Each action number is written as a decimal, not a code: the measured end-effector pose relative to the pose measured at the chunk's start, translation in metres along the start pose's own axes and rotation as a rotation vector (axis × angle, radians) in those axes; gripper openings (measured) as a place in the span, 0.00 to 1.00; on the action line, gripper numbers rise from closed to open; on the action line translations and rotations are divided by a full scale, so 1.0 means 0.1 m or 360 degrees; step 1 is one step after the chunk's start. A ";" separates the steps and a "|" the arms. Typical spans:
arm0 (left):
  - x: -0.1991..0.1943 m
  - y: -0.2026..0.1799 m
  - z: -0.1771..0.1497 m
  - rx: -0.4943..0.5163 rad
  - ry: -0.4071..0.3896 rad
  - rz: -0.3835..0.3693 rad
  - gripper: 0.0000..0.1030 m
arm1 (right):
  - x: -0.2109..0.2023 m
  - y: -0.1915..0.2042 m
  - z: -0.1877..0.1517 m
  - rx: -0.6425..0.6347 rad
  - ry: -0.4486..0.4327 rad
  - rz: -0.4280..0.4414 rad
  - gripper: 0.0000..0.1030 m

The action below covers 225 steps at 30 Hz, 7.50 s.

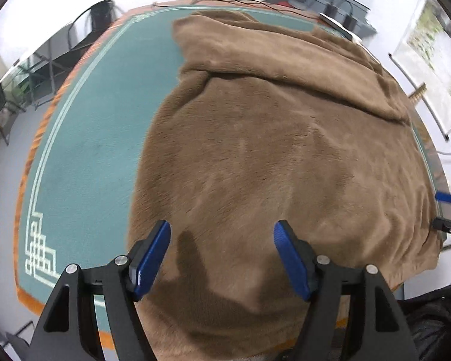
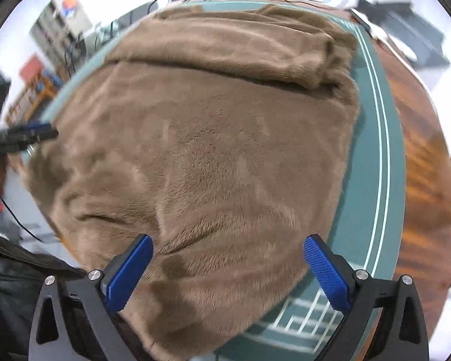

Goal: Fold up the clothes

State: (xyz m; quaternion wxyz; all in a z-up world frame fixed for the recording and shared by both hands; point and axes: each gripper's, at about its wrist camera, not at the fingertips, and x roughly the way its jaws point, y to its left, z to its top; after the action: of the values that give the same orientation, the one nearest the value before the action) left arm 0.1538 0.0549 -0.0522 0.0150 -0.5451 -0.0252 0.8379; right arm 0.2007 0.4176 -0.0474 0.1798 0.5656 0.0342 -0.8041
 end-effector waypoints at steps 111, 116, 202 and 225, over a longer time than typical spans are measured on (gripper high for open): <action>-0.74 0.83 1.07 -0.0497 -0.0286 -0.0840 0.13 | -0.92 -0.37 0.98 0.0174 -0.0570 0.0445 0.16; -0.73 0.85 1.59 -0.0496 -0.0328 -0.0935 0.13 | -1.15 -0.47 1.35 0.0188 -0.0688 0.0345 0.16; 1.12 0.59 3.34 -0.0259 -0.0099 -0.0685 0.66 | 0.41 -1.06 3.18 0.0302 -0.0402 -0.0076 0.68; 1.28 0.18 3.24 0.0066 0.0060 -0.0543 0.76 | 0.79 -0.75 2.95 0.0173 0.0035 -0.0102 0.71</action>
State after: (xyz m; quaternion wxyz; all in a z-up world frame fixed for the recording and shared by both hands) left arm -0.1943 0.0349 -0.0390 0.1686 -0.5481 -0.0997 0.8132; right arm -0.1123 0.3911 -0.0258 0.1228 0.5820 0.0106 -0.8038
